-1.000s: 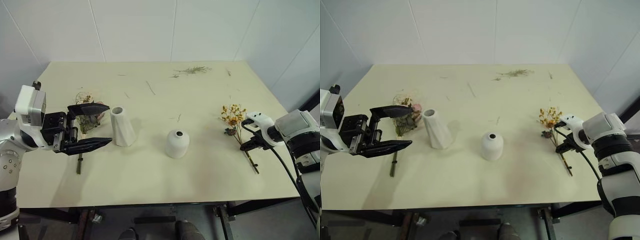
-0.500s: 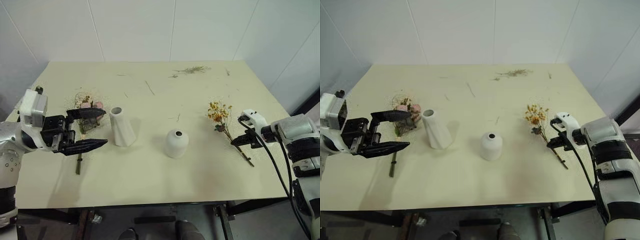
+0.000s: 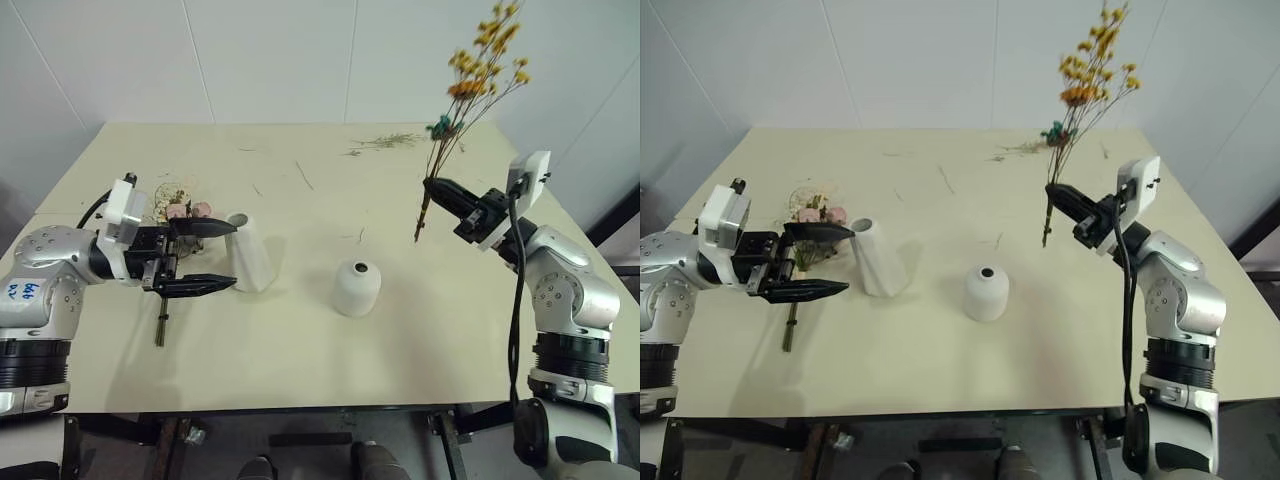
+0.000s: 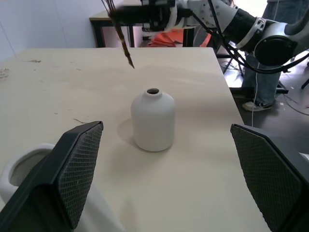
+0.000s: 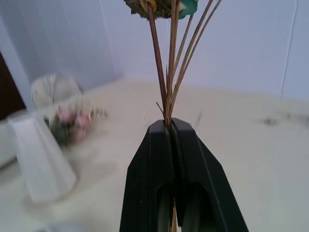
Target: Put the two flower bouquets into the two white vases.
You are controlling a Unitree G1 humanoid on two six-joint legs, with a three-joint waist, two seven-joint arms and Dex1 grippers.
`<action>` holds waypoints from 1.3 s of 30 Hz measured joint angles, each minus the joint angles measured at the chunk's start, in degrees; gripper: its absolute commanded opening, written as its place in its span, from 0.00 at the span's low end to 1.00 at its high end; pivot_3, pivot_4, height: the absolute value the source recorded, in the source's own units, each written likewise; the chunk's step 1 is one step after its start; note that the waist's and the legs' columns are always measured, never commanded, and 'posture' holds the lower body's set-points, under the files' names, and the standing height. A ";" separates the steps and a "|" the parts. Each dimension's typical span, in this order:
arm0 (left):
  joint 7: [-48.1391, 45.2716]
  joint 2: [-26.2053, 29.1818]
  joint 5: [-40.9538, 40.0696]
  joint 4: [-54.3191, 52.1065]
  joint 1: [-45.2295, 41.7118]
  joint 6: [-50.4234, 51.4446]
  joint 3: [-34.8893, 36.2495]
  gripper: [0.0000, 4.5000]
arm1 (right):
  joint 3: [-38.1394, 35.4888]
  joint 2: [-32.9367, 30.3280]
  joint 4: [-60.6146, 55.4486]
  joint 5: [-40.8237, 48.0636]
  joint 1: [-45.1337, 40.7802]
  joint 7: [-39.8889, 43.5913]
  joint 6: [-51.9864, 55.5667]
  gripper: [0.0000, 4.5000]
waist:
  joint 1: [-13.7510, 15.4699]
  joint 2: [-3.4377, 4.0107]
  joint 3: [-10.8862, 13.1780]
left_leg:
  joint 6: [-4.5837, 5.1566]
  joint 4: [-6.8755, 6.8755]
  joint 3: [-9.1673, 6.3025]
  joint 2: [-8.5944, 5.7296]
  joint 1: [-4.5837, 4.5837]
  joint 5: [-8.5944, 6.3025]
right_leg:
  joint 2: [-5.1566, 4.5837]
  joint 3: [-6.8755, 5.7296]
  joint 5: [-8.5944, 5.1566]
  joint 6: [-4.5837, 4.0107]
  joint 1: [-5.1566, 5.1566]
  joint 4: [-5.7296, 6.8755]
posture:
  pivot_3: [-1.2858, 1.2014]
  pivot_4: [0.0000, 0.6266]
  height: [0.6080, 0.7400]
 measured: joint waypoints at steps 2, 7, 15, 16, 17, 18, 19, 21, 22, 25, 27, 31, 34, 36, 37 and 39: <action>-0.41 -0.12 0.44 0.72 -0.12 -0.28 -0.56 1.00 | 0.12 0.53 -1.15 1.43 0.06 -0.71 -0.20 0.00 | -0.03 0.01 0.00 | 0.00 -0.02 0.00 0.00 0.00 0.00 | 0.00 0.00 0.00 0.00 0.00 -0.01 | 0.52 0.24 1.00; -1.01 -0.74 1.68 2.29 -0.51 -0.72 -1.71 1.00 | 1.83 3.10 -6.95 6.14 0.22 -2.88 1.04 0.00 | -0.30 0.01 0.01 | 0.00 -0.04 -0.02 0.01 0.01 0.00 | 0.01 -0.01 -0.01 -0.01 -0.01 0.02 | 0.52 0.24 1.00; -0.98 -1.41 2.97 4.24 -1.53 -1.55 -2.03 1.00 | 6.94 5.14 -12.17 9.85 5.26 -4.24 2.51 0.00 | 0.08 0.01 0.01 | 0.01 -0.03 -0.05 0.00 0.00 0.00 | 0.01 -0.02 -0.01 -0.02 0.00 0.00 | 0.52 0.24 1.00; -0.90 -1.44 3.02 4.23 -1.53 -1.68 -2.03 1.00 | 7.38 5.42 -12.69 10.09 5.96 -4.31 2.39 0.00 | 0.10 0.01 0.01 | 0.01 -0.03 -0.05 0.00 0.00 0.00 | 0.01 -0.02 -0.01 -0.02 0.00 0.01 | 0.52 0.24 1.00; -0.78 -1.46 3.06 4.23 -1.53 -1.74 -2.02 1.00 | 7.83 5.74 -12.96 10.22 6.61 -4.44 2.28 0.00 | 0.14 0.01 0.01 | 0.01 -0.03 -0.05 0.00 0.00 0.00 | 0.01 -0.02 -0.01 -0.02 0.00 0.01 | 0.52 0.24 1.00; -0.52 -1.52 3.09 4.22 -1.53 -1.76 -2.02 1.00 | 8.31 6.22 -12.97 10.24 7.27 -4.69 2.19 0.00 | 0.12 0.01 0.01 | 0.01 -0.03 -0.05 0.00 0.00 0.00 | 0.01 -0.01 -0.01 -0.02 0.00 0.00 | 0.52 0.24 1.00; -0.34 -1.56 3.09 4.21 -1.52 -1.77 -2.02 1.00 | 8.81 6.36 -12.97 10.24 7.79 -4.83 2.16 0.00 | 0.05 0.01 0.01 | 0.01 -0.03 -0.05 0.00 0.00 0.00 | 0.01 -0.01 -0.01 -0.02 0.00 0.01 | 0.52 0.24 1.00; -0.08 -1.57 3.10 4.19 -1.52 -1.77 -2.01 1.00 | 9.21 6.43 -12.97 10.24 8.47 -5.01 2.00 0.00 | 0.03 0.01 0.01 | 0.01 -0.02 -0.05 0.00 0.01 0.00 | 0.01 -0.01 -0.01 -0.02 0.00 0.02 | 0.52 0.24 1.00; 0.16 -1.57 3.10 4.19 -1.51 -1.77 -1.96 1.00 | 9.20 6.43 -12.97 10.24 8.63 -5.18 1.77 0.00 | 0.04 0.01 0.01 | 0.01 -0.02 -0.05 0.00 0.01 0.00 | 0.01 -0.01 -0.01 -0.02 0.00 0.03 | 0.52 0.24 1.00; 0.36 -1.57 3.10 4.18 -1.47 -1.77 -1.93 1.00 | 9.26 6.59 -12.97 10.29 8.67 -5.54 0.95 0.00 | 0.04 0.01 0.01 | 0.01 -0.02 -0.05 0.00 0.01 0.00 | 0.01 -0.01 -0.01 -0.02 0.00 0.02 | 0.52 0.24 1.00; 0.54 -1.57 3.09 4.17 -1.46 -1.77 -1.87 1.00 | 9.61 6.86 -12.97 10.32 9.04 -5.60 0.43 0.00 | 0.05 0.01 0.01 | 0.01 -0.03 -0.06 0.00 0.01 0.00 | 0.01 -0.02 -0.01 -0.02 0.00 0.02 | 0.52 0.24 1.00; 1.34 -1.57 3.09 4.02 -1.45 -1.77 -1.57 1.00 | 11.16 8.13 -12.71 9.34 10.73 -5.55 -2.41 0.00 | 0.04 0.01 0.01 | 0.01 -0.04 -0.06 0.00 0.01 0.00 | 0.01 -0.02 -0.01 -0.02 0.00 0.01 | 0.52 0.24 1.00; 1.42 -1.57 3.08 3.90 -1.42 -1.77 -1.56 1.00 | 11.69 8.33 -12.53 8.94 11.01 -5.50 -3.71 0.00 | 0.07 0.01 0.01 | 0.01 -0.03 -0.06 0.00 0.01 0.00 | 0.02 -0.02 -0.01 -0.02 0.00 0.01 | 0.52 0.24 1.00; 1.47 -1.57 3.08 3.81 -1.39 -1.76 -1.52 1.00 | 11.88 8.54 -12.54 8.80 11.33 -5.50 -4.37 0.00 | 0.07 0.01 0.01 | 0.01 -0.03 -0.06 0.00 0.01 0.00 | 0.02 -0.02 -0.01 -0.02 0.00 0.01 | 0.52 0.24 1.00; 1.55 -1.57 3.07 3.73 -1.34 -1.76 -1.49 1.00 | 12.18 8.57 -12.54 8.72 11.83 -5.48 -4.74 0.00 | 0.07 0.01 0.01 | 0.01 -0.03 -0.06 0.00 0.01 0.00 | 0.01 -0.02 -0.01 -0.02 0.00 0.01 | 0.52 0.24 1.00; 1.78 -1.57 3.06 3.54 -1.13 -1.74 -1.26 1.00 | 12.98 8.65 -12.54 8.46 13.28 -5.36 -5.34 0.00 | 0.08 0.01 0.01 | 0.01 -0.04 -0.06 0.00 0.01 0.00 | 0.01 -0.02 -0.01 -0.02 0.00 0.00 | 0.52 0.24 1.00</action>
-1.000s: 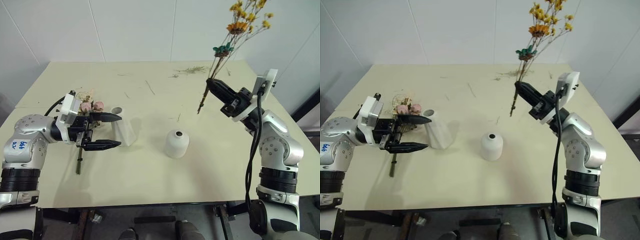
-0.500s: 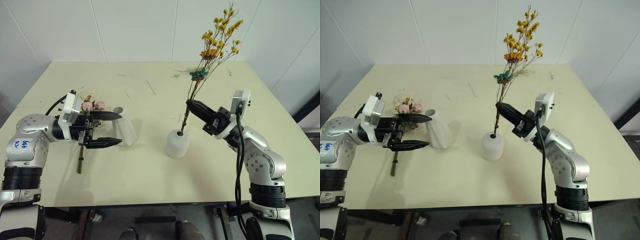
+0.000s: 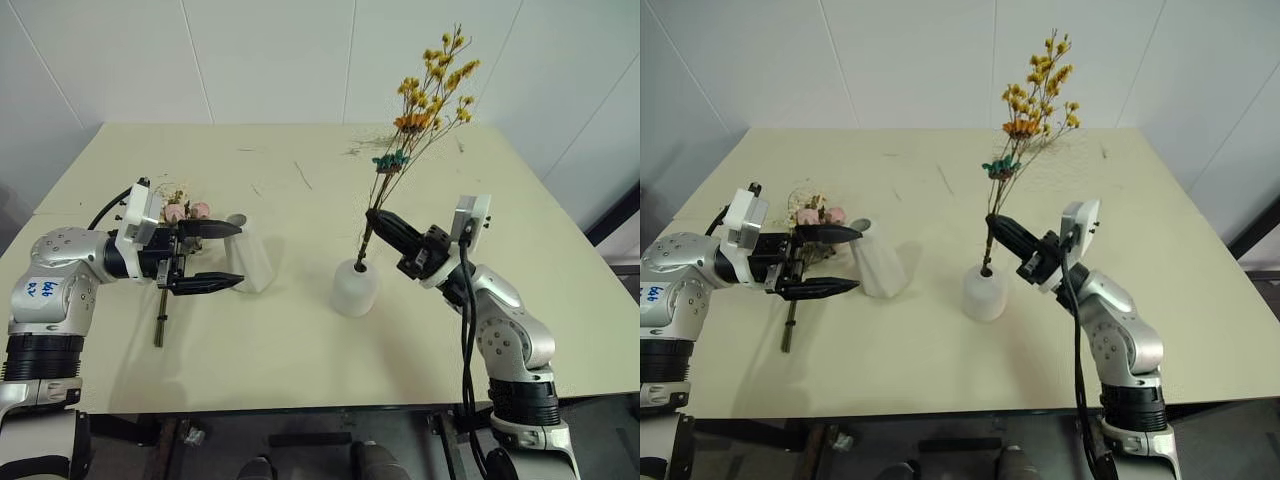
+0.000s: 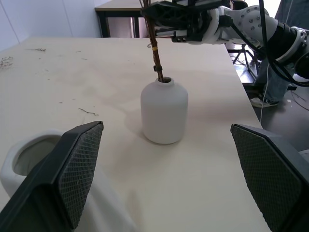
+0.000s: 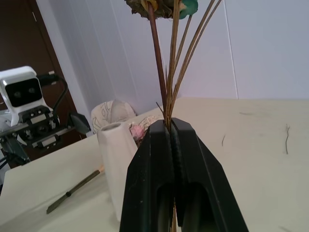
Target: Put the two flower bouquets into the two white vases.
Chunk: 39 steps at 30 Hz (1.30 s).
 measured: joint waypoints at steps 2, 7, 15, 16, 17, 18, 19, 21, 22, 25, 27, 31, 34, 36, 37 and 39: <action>0.30 0.00 -0.04 -0.05 0.14 0.03 0.31 1.00 | 0.39 0.13 -0.02 -0.41 0.70 0.19 -1.13 0.00 | -0.05 0.00 0.00 | 0.00 0.00 0.00 0.00 0.00 0.00 | 0.00 0.00 0.00 0.00 0.00 0.00 | 0.52 0.24 1.00; 0.65 0.01 -0.12 -0.25 0.14 0.08 0.41 1.00 | 0.86 0.12 0.21 -1.80 1.63 0.80 -4.31 0.00 | 0.06 0.00 0.00 | 0.00 0.02 0.00 0.00 0.02 0.00 | 0.00 0.00 0.00 0.00 0.03 0.01 | 0.52 0.24 1.00; 0.95 0.00 -0.13 -0.31 0.11 0.08 0.48 1.00 | 1.78 -0.02 3.46 -4.73 3.40 1.92 -7.87 0.00 | 0.04 0.00 0.00 | 0.00 0.01 -0.01 0.00 0.03 0.00 | 0.00 -0.01 0.00 0.00 0.05 -0.01 | 0.52 0.24 1.00; 1.02 0.00 -0.13 -0.31 0.10 0.09 0.48 1.00 | 1.86 -0.01 3.56 -4.87 3.40 1.96 -8.24 0.00 | 0.02 0.00 0.00 | 0.00 0.01 -0.01 0.00 0.03 0.00 | 0.00 -0.01 0.00 0.00 0.05 -0.01 | 0.52 0.24 1.00; 1.09 0.00 -0.13 -0.31 0.09 0.09 0.48 1.00 | 1.88 -0.01 3.56 -4.98 3.38 1.98 -8.65 0.00 | 0.02 0.00 0.00 | 0.00 0.01 -0.02 0.00 0.04 0.00 | 0.00 -0.01 0.00 0.00 0.05 0.00 | 0.52 0.24 1.00; 1.14 0.00 -0.13 -0.31 0.08 0.08 0.48 1.00 | 1.87 -0.01 3.59 -5.14 3.35 1.99 -8.97 0.00 | 0.04 0.00 0.00 | 0.00 0.01 -0.02 0.00 0.04 0.00 | 0.00 -0.01 0.00 0.00 0.05 0.00 | 0.52 0.24 1.00; 1.15 0.00 -0.13 -0.30 0.07 0.08 0.48 1.00 | 1.87 -0.02 3.65 -5.34 3.35 2.01 -9.30 0.00 | 0.06 0.00 0.00 | 0.00 0.01 -0.02 0.00 0.04 0.00 | 0.00 -0.01 0.00 0.00 0.05 0.00 | 0.52 0.24 1.00; 1.16 0.00 -0.13 -0.29 0.01 0.07 0.48 1.00 | 1.86 -0.07 3.83 -5.57 3.35 2.22 -10.06 0.00 | 0.09 0.00 0.00 | 0.00 0.01 -0.02 0.00 0.04 0.00 | 0.00 -0.01 0.00 0.00 0.05 -0.01 | 0.52 0.24 1.00; 1.16 0.00 -0.13 -0.21 -0.13 0.05 0.48 1.00 | 1.86 -0.16 3.86 -5.67 3.35 2.47 -10.20 0.00 | 0.10 0.00 0.00 | 0.00 0.01 -0.02 0.00 0.03 0.00 | 0.00 -0.01 0.00 0.00 0.05 -0.01 | 0.52 0.24 1.00; 1.16 0.00 -0.13 -0.17 -0.59 0.02 0.47 1.00 | 2.09 -0.29 3.86 -6.20 3.40 3.09 -11.20 0.00 | 0.09 0.00 0.00 | 0.00 0.00 -0.02 0.00 0.04 0.00 | 0.00 -0.01 0.00 0.00 0.05 -0.02 | 0.52 0.24 1.00; 1.15 0.00 -0.12 0.02 -0.79 -0.13 0.47 1.00 | 2.77 -0.32 3.78 -6.23 4.18 4.09 -11.63 0.10 | 0.09 0.00 0.00 | 0.00 0.00 -0.02 0.00 0.04 0.00 | 0.01 -0.01 0.00 0.00 0.05 -0.02 | 0.52 0.24 1.00; 1.15 0.00 -0.12 0.35 -0.80 -0.28 0.48 1.00 | 4.28 -0.31 3.75 -8.02 5.60 4.53 -13.82 0.37 | 0.02 0.00 0.00 | 0.00 0.01 -0.01 0.00 0.03 0.00 | 0.00 -0.01 0.00 0.00 0.05 -0.02 | 0.52 0.24 1.00; 1.21 0.01 -0.12 0.33 -0.78 -0.38 0.94 1.00 | 4.25 -0.67 3.35 -8.05 5.87 4.67 -14.46 0.60 | 0.08 0.00 0.00 | 0.00 0.01 -0.02 0.00 0.04 0.00 | 0.01 -0.02 0.00 0.00 0.05 -0.01 | 0.52 0.24 1.00; 1.52 0.27 -0.13 0.27 -0.49 -0.38 1.81 1.00 | 4.11 -2.10 1.90 -8.05 6.76 4.92 -14.70 0.75 | 0.14 0.00 0.00 | 0.00 0.00 -0.02 0.00 0.03 0.00 | 0.01 -0.01 0.00 0.00 0.05 -0.03 | 0.52 0.24 1.00; 1.69 0.44 -0.13 0.23 -0.18 -0.38 2.23 1.00 | 4.01 -3.25 1.39 -8.05 6.98 5.13 -14.70 0.75 | 0.14 0.00 0.00 | 0.00 0.00 -0.02 -0.01 0.03 0.00 | 0.00 -0.01 0.00 0.00 0.06 -0.05 | 0.52 0.24 1.00; 2.05 0.82 -0.13 -0.07 0.80 -0.35 2.82 1.00 | 3.06 -5.61 0.40 -8.04 7.28 5.34 -14.68 0.75 | 0.19 0.00 0.00 | 0.00 0.00 -0.02 0.00 0.03 0.00 | 0.00 -0.01 0.00 0.00 0.06 -0.05 | 0.52 0.24 1.00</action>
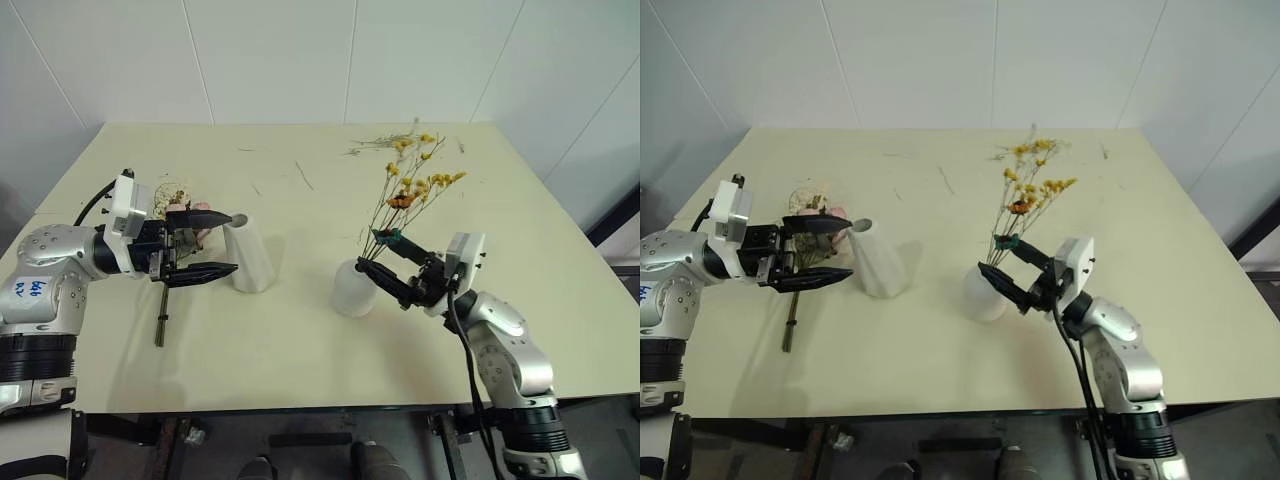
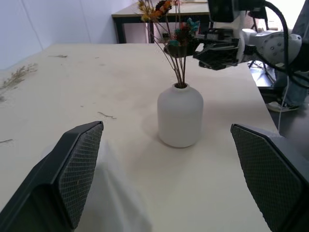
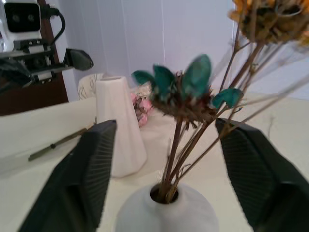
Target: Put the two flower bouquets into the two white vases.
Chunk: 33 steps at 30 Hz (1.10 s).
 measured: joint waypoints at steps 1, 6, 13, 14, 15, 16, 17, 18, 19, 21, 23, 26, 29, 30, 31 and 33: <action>0.08 0.15 0.00 -0.11 0.66 0.02 0.46 1.00 | -0.62 -0.96 -0.46 0.04 0.19 0.04 0.00 0.75 | 0.01 0.00 0.00 | 0.00 -0.01 0.00 0.00 0.01 0.00 | 0.00 0.00 -0.01 -0.01 0.00 0.00 | 0.52 0.24 1.00; 1.62 5.89 0.07 -1.19 5.67 2.96 3.85 1.00 | -5.52 -11.24 -0.28 1.74 3.14 4.10 2.48 0.75 | 0.09 0.00 0.01 | 0.02 -0.02 0.02 0.00 -0.01 -0.02 | 0.00 0.01 -0.02 -0.04 0.00 -0.06 | 0.52 0.24 1.00; 10.67 17.05 3.83 2.63 8.47 16.58 6.58 1.00 | -11.49 -23.65 5.89 3.39 2.12 14.76 3.38 0.75 | 0.07 0.00 0.01 | 0.05 -0.02 0.04 0.01 0.28 -0.03 | 0.00 -0.01 -0.24 -0.32 0.25 -0.12 | 0.52 0.24 1.00; 11.96 17.33 4.49 3.09 8.75 17.85 6.53 1.00 | -11.49 -23.93 6.03 3.39 2.13 15.56 3.38 0.75 | 0.07 0.00 0.01 | 0.05 -0.03 0.05 0.01 0.27 -0.03 | 0.00 -0.01 -0.26 -0.34 0.25 -0.17 | 0.52 0.24 1.00; 13.36 17.79 5.31 3.66 8.98 19.54 6.20 1.00 | -11.42 -24.15 5.98 3.45 2.12 16.43 3.42 0.75 | 0.01 0.00 0.01 | 0.05 -0.02 0.05 0.02 0.26 -0.03 | 0.00 -0.01 -0.25 -0.34 0.25 -0.19 | 0.52 0.24 1.00; 15.87 18.81 6.98 4.53 9.11 23.42 4.62 1.00 | -11.09 -25.62 6.07 3.54 1.96 18.48 3.81 0.75 | -0.03 0.05 0.04 | 0.05 -0.01 0.09 0.01 0.25 -0.03 | -0.01 0.01 -0.23 -0.29 0.25 -0.20 | 0.52 0.24 1.00; 17.77 19.39 8.31 5.25 9.24 26.25 3.22 1.00 | -11.05 -27.16 6.19 3.69 1.49 19.90 4.18 0.75 | -0.05 0.13 0.09 | 0.05 -0.01 0.16 -0.01 0.25 -0.03 | -0.03 0.06 -0.20 -0.25 0.25 -0.21 | 0.52 0.24 1.00; 19.30 19.49 9.28 5.45 9.32 28.66 1.98 1.00 | -11.04 -28.57 6.32 3.82 0.80 21.18 4.75 0.75 | -0.05 0.14 0.10 | 0.05 -0.01 0.17 0.00 0.25 -0.03 | -0.03 0.07 -0.20 -0.24 0.25 -0.22 | 0.52 0.24 1.00; 20.69 19.06 10.02 5.56 9.05 30.93 0.51 1.00 | -11.04 -29.94 6.37 4.09 -0.45 22.44 5.34 0.75 | -0.03 0.14 0.10 | 0.05 -0.01 0.16 0.00 0.25 -0.03 | -0.03 0.06 -0.20 -0.24 0.25 -0.22 | 0.52 0.24 1.00; 23.31 15.90 11.13 5.99 6.07 34.05 -2.18 1.00 | -10.92 -31.72 6.65 4.71 -3.59 24.38 6.83 0.83 | 0.12 0.13 0.09 | 0.05 0.01 0.13 0.01 0.26 -0.03 | -0.02 0.01 -0.20 -0.24 0.26 -0.20 | 0.52 0.24 1.00; 26.16 13.27 13.06 6.51 2.79 35.99 -5.94 1.00 | -10.04 -33.51 6.95 5.31 -6.72 26.27 9.18 0.95 | 0.69 0.11 0.08 | 0.04 0.03 0.12 0.00 0.24 -0.02 | -0.02 0.00 -0.14 -0.15 0.25 -0.21 | 0.52 0.24 1.00; 27.97 12.33 15.61 9.16 0.59 37.14 -9.55 1.00 | -9.40 -34.01 7.42 5.22 -8.96 27.08 9.96 0.99 | 0.89 0.02 0.03 | 0.01 0.02 0.11 0.00 0.18 -0.06 | -0.02 0.00 -0.10 -0.07 0.22 -0.25 | 0.52 0.24 1.00; 30.33 9.43 17.87 12.30 -3.53 38.40 -11.21 1.00 | -8.99 -34.06 7.24 5.36 -9.55 27.28 11.44 0.99 | 1.09 0.05 0.05 | 0.07 0.01 0.10 -0.01 0.14 -0.12 | -0.02 -0.01 -0.06 -0.01 0.19 -0.19 | 0.52 0.24 1.00; 30.95 8.30 18.47 12.54 -4.56 38.83 -12.04 1.00 | -8.95 -34.16 6.89 5.53 -9.86 27.43 11.98 0.99 | 1.17 0.05 0.05 | 0.08 0.01 0.07 -0.01 0.12 -0.13 | -0.02 -0.02 -0.06 0.00 0.19 -0.19 | 0.52 0.24 1.00; 31.35 6.64 19.06 13.21 -5.86 39.23 -13.13 1.00 | -8.92 -34.42 5.95 6.06 -10.09 27.82 12.61 0.99 | 1.35 0.05 0.05 | 0.08 0.02 0.03 -0.02 0.08 -0.13 | -0.02 -0.04 -0.06 0.01 0.19 -0.19 | 0.52 0.24 1.00; 31.37 5.22 19.82 14.65 -7.98 39.18 -13.89 1.00 | -9.08 -34.98 4.49 6.60 -10.02 28.06 13.48 0.99 | 1.59 0.06 0.04 | 0.07 0.02 -0.01 -0.03 0.06 -0.15 | -0.02 -0.07 -0.06 0.02 0.19 -0.21 | 0.52 0.24 1.00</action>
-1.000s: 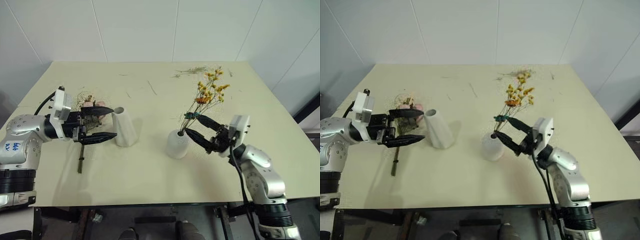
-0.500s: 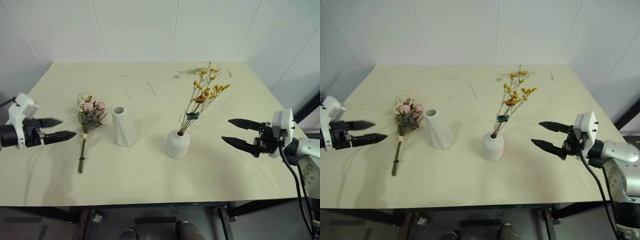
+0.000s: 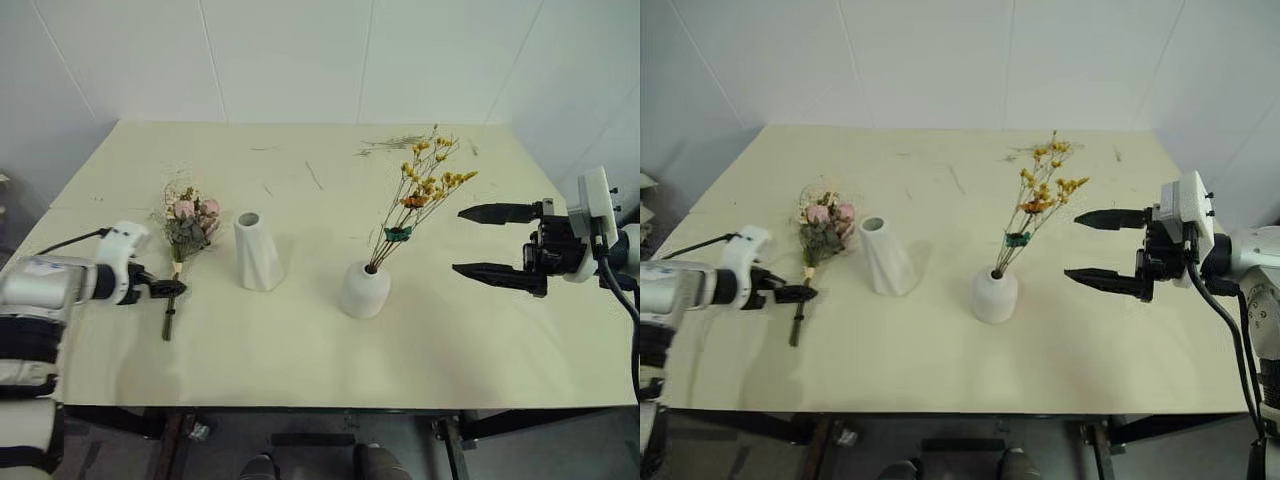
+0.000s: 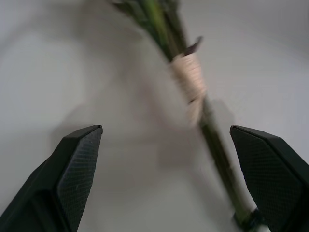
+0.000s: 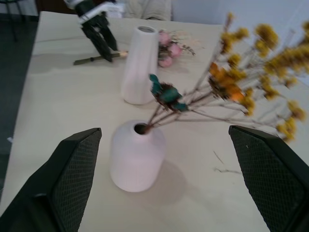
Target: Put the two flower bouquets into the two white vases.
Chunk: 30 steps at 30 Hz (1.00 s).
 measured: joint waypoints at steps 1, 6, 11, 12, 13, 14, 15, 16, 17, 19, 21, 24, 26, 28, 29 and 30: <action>-0.03 -0.73 0.18 0.64 -0.90 -0.03 -0.16 1.00 | -0.16 -0.09 -0.41 0.05 0.21 0.00 0.13 0.99 | 0.13 0.00 0.00 | 0.00 0.01 0.00 -0.01 0.00 0.00 | 0.00 0.00 0.00 0.00 0.00 -0.01 | 0.52 0.24 1.00; -0.83 -3.30 1.67 2.24 -5.27 1.16 -3.76 1.00 | -1.96 -0.32 -0.71 -0.05 3.66 0.00 -0.06 0.99 | 0.85 -0.01 0.00 | 0.00 0.08 0.01 -0.02 -0.03 0.00 | 0.00 0.01 0.03 0.05 0.02 -0.02 | 0.52 0.24 1.00; -1.22 -5.24 4.33 8.04 -9.96 1.14 -5.72 1.00 | -3.45 -0.35 -1.29 -0.17 5.99 -0.25 -0.30 0.99 | 0.83 0.00 0.00 | 0.00 0.10 0.01 -0.02 -0.01 0.00 | 0.00 0.01 0.03 0.05 0.02 0.03 | 0.52 0.24 1.00; -1.22 -5.69 4.99 9.20 -11.00 1.12 -6.26 1.00 | -3.53 -0.35 -1.70 -0.16 6.05 -0.43 -0.33 0.99 | 0.83 0.00 0.00 | -0.01 0.11 0.00 -0.02 0.00 0.01 | 0.00 0.00 0.03 0.05 0.02 0.05 | 0.52 0.24 1.00; -1.23 -6.14 5.73 10.44 -11.92 0.90 -6.94 0.96 | -3.62 -0.35 -2.24 -0.15 6.09 -0.62 -0.43 1.00 | 0.83 0.01 0.00 | -0.02 0.11 0.00 -0.03 0.02 0.02 | 0.00 0.00 0.03 0.05 0.03 0.06 | 0.52 0.24 1.00; -1.25 -6.52 6.52 11.48 -12.65 0.44 -7.44 0.92 | -3.71 -0.34 -2.81 -0.13 6.13 -0.77 -0.63 1.00 | 0.83 0.01 -0.01 | -0.04 0.11 0.00 -0.03 0.05 0.03 | 0.00 0.00 0.03 0.05 0.05 0.06 | 0.52 0.24 1.00; -1.28 -6.99 7.25 12.77 -13.39 -0.22 -7.84 0.88 | -3.73 -0.34 -3.06 -0.11 6.13 -0.90 -0.82 1.00 | 0.82 0.02 -0.01 | -0.05 0.11 0.01 -0.03 0.07 0.04 | 0.00 0.00 0.03 0.05 0.07 0.05 | 0.52 0.24 1.00; -1.31 -7.19 7.85 13.54 -13.77 -0.80 -8.11 0.81 | -3.74 -0.34 -3.22 -0.09 6.14 -0.99 -0.96 1.00 | 0.81 0.01 -0.01 | -0.07 0.11 0.01 -0.03 0.08 0.06 | 0.00 0.00 0.03 0.05 0.08 0.04 | 0.52 0.24 1.00; -1.42 -7.35 8.60 14.74 -14.26 -1.56 -8.40 0.75 | -3.79 -0.34 -3.36 -0.08 6.22 -1.06 -1.09 1.00 | 0.81 0.01 -0.01 | -0.09 0.12 0.01 -0.03 0.08 0.08 | 0.00 0.01 0.03 0.05 0.09 0.01 | 0.52 0.24 1.00; -1.69 -7.46 9.41 16.01 -14.87 -2.37 -8.75 0.61 | -3.86 -0.33 -3.57 -0.01 6.44 -1.11 -1.15 1.00 | 0.81 0.01 -0.01 | -0.09 0.13 0.02 -0.03 0.07 0.08 | 0.00 0.01 0.03 0.05 0.12 -0.05 | 0.52 0.24 1.00; -2.08 -7.55 10.32 17.79 -15.81 -3.06 -8.95 0.48 | -4.22 -0.32 -4.31 0.51 7.12 -1.14 -1.12 1.00 | 0.82 0.01 -0.01 | -0.09 0.11 0.01 -0.03 0.06 0.08 | 0.00 0.01 0.03 0.06 0.12 -0.05 | 0.52 0.24 1.00; -2.65 -7.54 11.13 18.07 -15.99 -3.31 -8.97 0.28 | -4.48 -0.32 -5.92 1.31 7.95 -1.14 -1.00 1.00 | 0.84 0.02 -0.01 | -0.05 0.10 0.00 -0.03 0.05 0.05 | 0.00 0.01 0.04 0.08 0.11 -0.02 | 0.52 0.24 1.00; -3.02 -7.39 11.27 18.07 -15.99 -3.02 -8.86 0.14 | -4.48 -0.32 -6.84 1.83 8.07 -1.19 -0.88 1.00 | 0.85 0.02 -0.01 | -0.03 0.10 0.00 -0.04 0.03 0.02 | -0.01 0.01 0.05 0.09 0.11 -0.03 | 0.52 0.24 1.00; -3.80 -7.23 11.26 17.83 -15.91 -2.48 -8.79 0.03 | -4.48 -0.32 -7.47 2.28 8.06 -1.29 -0.86 1.00 | 0.86 0.01 -0.01 | -0.01 0.10 0.00 -0.04 0.01 0.00 | -0.01 0.01 0.05 0.09 0.11 -0.05 | 0.52 0.24 1.00; -4.11 -7.16 11.25 17.56 -15.76 -2.26 -8.71 0.02 | -4.48 -0.32 -7.52 2.43 8.02 -1.37 -0.83 1.00 | 0.85 0.02 -0.01 | -0.01 0.10 0.00 -0.04 0.01 0.00 | -0.01 0.01 0.05 0.09 0.11 -0.06 | 0.52 0.24 1.00; -4.33 -7.06 11.25 17.43 -15.60 -2.08 -8.52 0.02 | -4.47 -0.32 -7.55 2.57 7.91 -1.57 -0.70 1.00 | 0.84 0.01 -0.01 | -0.01 0.10 0.00 -0.04 0.01 -0.01 | -0.01 0.01 0.05 0.09 0.11 -0.06 | 0.52 0.24 1.00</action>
